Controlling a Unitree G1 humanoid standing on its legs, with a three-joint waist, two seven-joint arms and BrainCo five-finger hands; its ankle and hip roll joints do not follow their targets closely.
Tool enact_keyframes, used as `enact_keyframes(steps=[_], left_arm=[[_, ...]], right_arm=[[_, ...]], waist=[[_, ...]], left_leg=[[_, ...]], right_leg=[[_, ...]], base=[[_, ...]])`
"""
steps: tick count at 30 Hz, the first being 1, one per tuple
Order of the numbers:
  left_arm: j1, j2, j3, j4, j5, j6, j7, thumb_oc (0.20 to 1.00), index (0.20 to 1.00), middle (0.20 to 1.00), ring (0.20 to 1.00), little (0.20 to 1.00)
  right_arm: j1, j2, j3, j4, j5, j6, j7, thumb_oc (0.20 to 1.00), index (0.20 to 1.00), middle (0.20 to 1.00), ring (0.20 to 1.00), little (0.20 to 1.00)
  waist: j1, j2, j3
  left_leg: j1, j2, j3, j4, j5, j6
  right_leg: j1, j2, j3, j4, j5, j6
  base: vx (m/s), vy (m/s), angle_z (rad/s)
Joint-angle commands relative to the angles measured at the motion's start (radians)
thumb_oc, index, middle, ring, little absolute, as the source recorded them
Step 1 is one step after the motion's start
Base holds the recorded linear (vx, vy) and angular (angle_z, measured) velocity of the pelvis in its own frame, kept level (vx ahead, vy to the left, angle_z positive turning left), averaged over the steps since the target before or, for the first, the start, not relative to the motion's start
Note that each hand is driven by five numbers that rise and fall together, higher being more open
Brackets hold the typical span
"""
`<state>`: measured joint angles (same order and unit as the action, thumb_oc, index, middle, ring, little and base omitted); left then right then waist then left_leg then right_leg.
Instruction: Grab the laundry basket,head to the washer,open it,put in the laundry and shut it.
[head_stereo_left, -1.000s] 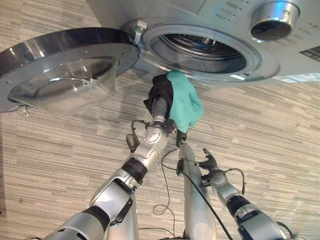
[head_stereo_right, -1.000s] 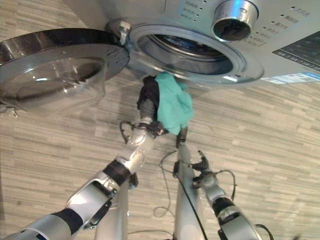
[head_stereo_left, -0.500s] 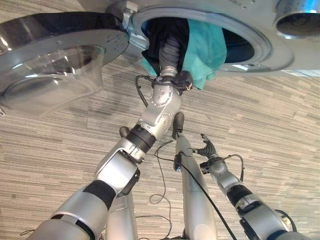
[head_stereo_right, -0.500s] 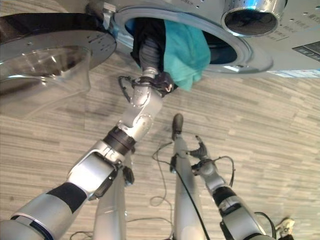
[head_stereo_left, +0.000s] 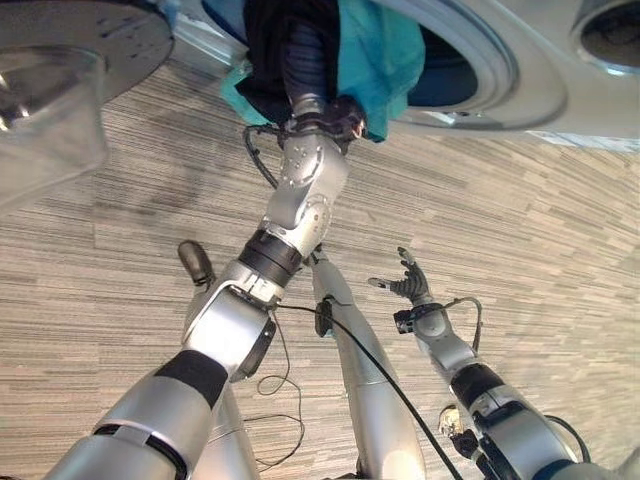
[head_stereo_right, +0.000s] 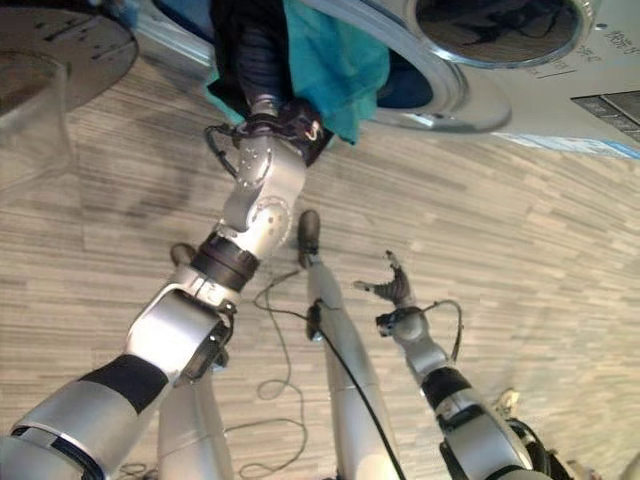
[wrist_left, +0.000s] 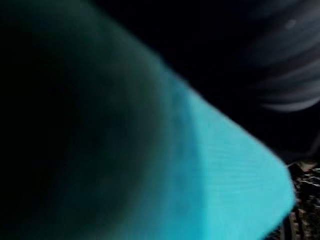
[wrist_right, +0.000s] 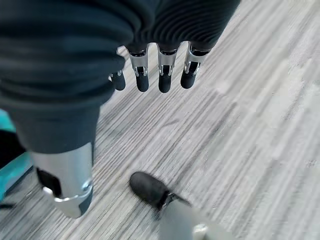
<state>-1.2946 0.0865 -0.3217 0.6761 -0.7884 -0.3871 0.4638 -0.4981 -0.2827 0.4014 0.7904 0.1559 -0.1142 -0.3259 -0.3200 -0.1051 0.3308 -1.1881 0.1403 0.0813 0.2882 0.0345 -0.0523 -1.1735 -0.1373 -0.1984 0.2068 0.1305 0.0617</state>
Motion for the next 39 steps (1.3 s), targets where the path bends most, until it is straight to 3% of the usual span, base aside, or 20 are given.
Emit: enact_keyframes(steps=[1,7,14,16,17,18,19,20,24,27,29,30,31,32,33,36,38,39], left_arm=[[-0.146,-0.015,0.006,-0.024,-0.021,-0.073,-0.004,0.200,0.200,0.200,0.200,0.200],[-0.247,0.036,0.010,-0.003,-0.080,-0.084,0.006,0.200,0.200,0.200,0.200,0.200],[-0.462,0.171,-0.018,0.092,-0.107,-0.095,0.047,0.200,0.200,0.200,0.200,0.200],[-0.512,0.189,-0.015,0.040,-0.178,-0.148,0.054,0.200,0.200,0.200,0.200,0.200],[-0.545,0.193,0.002,-0.069,-0.242,-0.226,0.037,0.200,0.200,0.200,0.200,0.200],[-0.540,0.192,0.002,-0.078,-0.239,-0.228,0.042,0.200,0.200,0.200,0.200,0.200],[-0.534,0.174,0.006,-0.248,-0.231,-0.287,0.035,0.200,0.200,0.200,0.200,0.200],[-0.529,0.173,0.001,-0.324,-0.205,-0.298,0.033,0.200,0.200,0.200,0.200,0.200],[-0.409,0.116,-0.012,-0.562,-0.180,-0.287,-0.034,0.200,0.200,0.200,0.200,0.200],[-0.331,0.073,-0.022,-0.590,-0.181,-0.275,-0.047,0.200,0.200,0.200,0.200,0.200],[-0.269,0.055,-0.061,-0.517,-0.168,-0.241,-0.028,0.200,0.200,0.200,0.200,0.200],[-0.262,0.046,-0.079,-0.481,-0.191,-0.223,-0.034,0.476,0.476,0.476,0.476,0.476],[-0.265,0.046,-0.080,-0.476,-0.196,-0.223,-0.040,0.476,0.476,0.476,0.476,0.476],[-0.273,0.057,-0.122,-0.333,-0.209,-0.153,-0.041,1.000,1.000,1.000,1.000,1.000],[-0.292,0.077,-0.140,-0.279,-0.168,-0.112,-0.028,1.000,1.000,1.000,1.000,1.000],[-0.364,0.208,-0.293,0.002,0.102,0.135,-0.099,1.000,1.000,1.000,1.000,1.000],[-0.432,0.307,-0.433,0.064,0.284,0.194,-0.159,1.000,1.000,1.000,1.000,1.000],[-0.455,0.317,-0.470,0.105,0.330,0.211,-0.166,1.000,1.000,1.000,1.000,1.000]], right_arm=[[0.107,-0.012,0.021,-0.008,0.032,-0.018,-0.008,1.000,1.000,1.000,1.000,1.000],[0.143,-0.042,0.001,-0.023,0.030,-0.018,-0.003,1.000,1.000,1.000,1.000,1.000],[0.186,-0.106,-0.046,-0.082,0.037,-0.025,0.005,1.000,1.000,1.000,1.000,1.000],[0.195,-0.134,-0.070,-0.107,0.039,-0.022,-0.005,1.000,1.000,1.000,1.000,1.000],[0.220,-0.160,-0.096,-0.131,0.028,-0.012,-0.016,1.000,1.000,1.000,1.000,1.000],[0.223,-0.162,-0.098,-0.135,0.026,-0.010,-0.017,1.000,1.000,1.000,1.000,1.000],[0.248,-0.187,-0.127,-0.158,0.015,-0.005,-0.020,1.000,1.000,1.000,1.000,1.000],[0.266,-0.196,-0.136,-0.170,0.007,-0.003,-0.012,1.000,1.000,1.000,1.000,1.000],[0.333,-0.219,-0.144,-0.246,-0.021,0.007,0.037,1.000,1.000,1.000,1.000,1.000],[0.348,-0.224,-0.137,-0.269,-0.032,0.014,0.051,1.000,1.000,1.000,1.000,1.000],[0.336,-0.214,-0.136,-0.261,-0.023,0.010,0.040,1.000,1.000,1.000,1.000,1.000],[0.331,-0.209,-0.136,-0.260,-0.017,0.008,0.035,1.000,1.000,1.000,1.000,1.000],[0.331,-0.208,-0.136,-0.259,-0.017,0.007,0.035,1.000,1.000,1.000,1.000,1.000],[0.320,-0.190,-0.138,-0.258,0.000,0.003,0.025,1.000,1.000,1.000,1.000,1.000],[0.317,-0.185,-0.139,-0.255,0.006,-0.002,0.023,1.000,1.000,1.000,1.000,1.000],[0.304,-0.176,-0.139,-0.237,0.033,-0.020,0.048,1.000,1.000,1.000,1.000,1.000],[0.299,-0.189,-0.144,-0.240,0.042,-0.025,0.069,1.000,1.000,1.000,1.000,1.000],[0.295,-0.188,-0.148,-0.242,0.048,-0.030,0.079,1.000,1.000,1.000,1.000,1.000]], waist=[[-0.006,0.013,-0.021],[-0.020,0.003,-0.034],[-0.035,0.005,-0.047],[-0.031,0.012,-0.044],[-0.022,0.023,-0.041],[-0.022,0.026,-0.040],[-0.010,0.034,-0.035],[-0.004,0.038,-0.034],[0.004,0.037,-0.036],[0.006,0.033,-0.040],[0.012,0.037,-0.035],[0.013,0.040,-0.033],[0.013,0.039,-0.033],[0.016,0.042,-0.027],[0.018,0.043,-0.024],[0.031,0.057,-0.021],[0.043,0.066,-0.016],[0.047,0.070,-0.014]], left_leg=[[0.138,0.104,-0.076,0.001,-0.152,-0.064],[0.168,0.152,-0.068,-0.028,-0.148,-0.084],[0.208,0.191,-0.054,-0.060,-0.146,-0.095],[0.206,0.191,-0.057,-0.059,-0.145,-0.096],[0.209,0.188,-0.055,-0.070,-0.140,-0.098],[0.210,0.188,-0.056,-0.072,-0.139,-0.099],[0.208,0.186,-0.051,-0.081,-0.134,-0.101],[0.203,0.187,-0.049,-0.080,-0.133,-0.103],[0.185,0.183,-0.049,-0.063,-0.139,-0.106],[0.177,0.176,-0.056,-0.054,-0.142,-0.106],[0.175,0.163,-0.071,-0.067,-0.128,-0.104],[0.176,0.159,-0.073,-0.078,-0.122,-0.104],[0.177,0.159,-0.074,-0.081,-0.120,-0.104],[0.187,0.150,-0.073,-0.111,-0.096,-0.105],[0.193,0.146,-0.074,-0.124,-0.088,-0.105],[0.209,0.132,-0.076,-0.149,-0.070,-0.101],[0.216,0.126,-0.070,-0.152,-0.070,-0.098],[0.215,0.123,-0.069,-0.150,-0.071,-0.096]], right_leg=[[-0.070,0.031,0.023,0.091,-0.104,0.052],[-0.080,0.067,0.001,0.112,-0.122,0.055],[-0.089,0.091,-0.008,0.138,-0.153,0.061],[-0.095,0.091,-0.008,0.148,-0.166,0.061],[-0.098,0.087,-0.013,0.160,-0.180,0.063],[-0.098,0.086,-0.014,0.162,-0.182,0.062],[-0.101,0.077,-0.020,0.170,-0.192,0.065],[-0.105,0.073,-0.026,0.175,-0.195,0.066],[-0.113,0.068,-0.038,0.187,-0.198,0.066],[-0.111,0.065,-0.041,0.194,-0.198,0.061],[-0.095,0.056,-0.044,0.181,-0.193,0.057],[-0.091,0.053,-0.046,0.177,-0.192,0.056],[-0.090,0.052,-0.047,0.176,-0.191,0.056],[-0.070,0.043,-0.056,0.159,-0.186,0.054],[-0.064,0.041,-0.058,0.153,-0.184,0.053],[-0.057,0.036,-0.062,0.147,-0.177,0.053],[-0.058,0.031,-0.059,0.155,-0.180,0.053],[-0.058,0.028,-0.058,0.157,-0.181,0.054]], base=[[0.04,-0.072,0.00],[0.07,-0.121,0.02],[0.07,-0.084,-0.05],[0.08,-0.075,-0.03],[0.08,-0.085,-0.01],[0.09,-0.132,0.01],[0.06,-0.092,0.04],[0.08,-0.118,0.08],[0.04,-0.059,0.10],[0.01,-0.037,0.09],[-0.01,0.002,0.10],[-0.01,0.020,0.06],[-0.03,0.020,0.06],[-0.03,0.034,0.08],[-0.03,0.050,0.10],[-0.02,0.073,0.04],[-0.01,0.071,0.07],[0.00,0.060,0.15]])
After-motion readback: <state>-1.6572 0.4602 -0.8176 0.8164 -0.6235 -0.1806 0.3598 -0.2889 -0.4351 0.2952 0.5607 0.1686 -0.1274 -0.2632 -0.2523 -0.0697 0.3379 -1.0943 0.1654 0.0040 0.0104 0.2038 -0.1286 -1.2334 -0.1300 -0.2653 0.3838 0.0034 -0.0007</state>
